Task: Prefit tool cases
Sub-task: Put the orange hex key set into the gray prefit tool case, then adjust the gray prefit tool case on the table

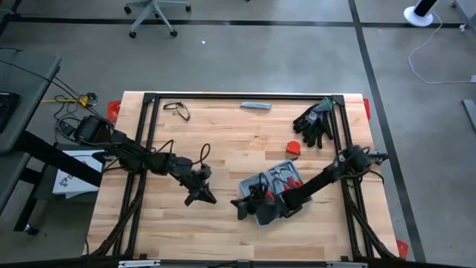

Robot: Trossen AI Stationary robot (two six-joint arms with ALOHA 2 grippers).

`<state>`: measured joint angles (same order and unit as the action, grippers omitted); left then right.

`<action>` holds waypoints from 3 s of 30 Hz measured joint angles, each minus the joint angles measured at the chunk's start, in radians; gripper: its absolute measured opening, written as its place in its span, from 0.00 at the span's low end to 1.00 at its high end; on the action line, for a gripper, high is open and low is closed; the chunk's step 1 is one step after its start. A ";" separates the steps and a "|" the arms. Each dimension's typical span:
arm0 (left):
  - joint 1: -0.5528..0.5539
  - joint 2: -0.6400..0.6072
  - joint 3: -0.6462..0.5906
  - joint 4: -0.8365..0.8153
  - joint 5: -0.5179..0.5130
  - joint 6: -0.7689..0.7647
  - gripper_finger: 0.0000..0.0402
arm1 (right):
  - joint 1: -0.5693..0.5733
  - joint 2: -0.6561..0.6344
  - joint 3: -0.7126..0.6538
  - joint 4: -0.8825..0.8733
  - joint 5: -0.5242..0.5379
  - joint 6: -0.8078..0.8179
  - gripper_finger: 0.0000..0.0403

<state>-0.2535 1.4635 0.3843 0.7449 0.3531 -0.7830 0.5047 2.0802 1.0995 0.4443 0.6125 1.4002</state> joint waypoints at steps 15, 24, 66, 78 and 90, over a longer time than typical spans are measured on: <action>0.005 0.000 0.000 -0.017 -0.035 0.009 0.00 | 0.002 -0.032 -0.003 0.106 0.017 -0.075 0.00; 0.005 0.000 0.000 -0.020 -0.035 0.000 0.00 | -0.001 -0.018 -0.002 0.084 0.001 -0.063 0.00; 0.027 0.488 0.471 -0.195 -0.275 -0.298 0.00 | 0.013 -0.621 -0.174 -1.599 -0.568 0.036 0.00; 0.113 0.488 0.506 -0.421 -0.233 -0.235 0.00 | 0.089 -0.651 -0.371 -1.017 -0.593 0.144 0.00; 0.352 0.447 0.515 -0.409 -0.121 -0.056 0.00 | 0.031 -0.512 -0.364 -0.390 -0.451 0.046 0.00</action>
<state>0.0987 1.9105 0.8993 0.3358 0.2324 -0.8388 0.5353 1.5680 0.7356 0.0547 0.1619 1.4466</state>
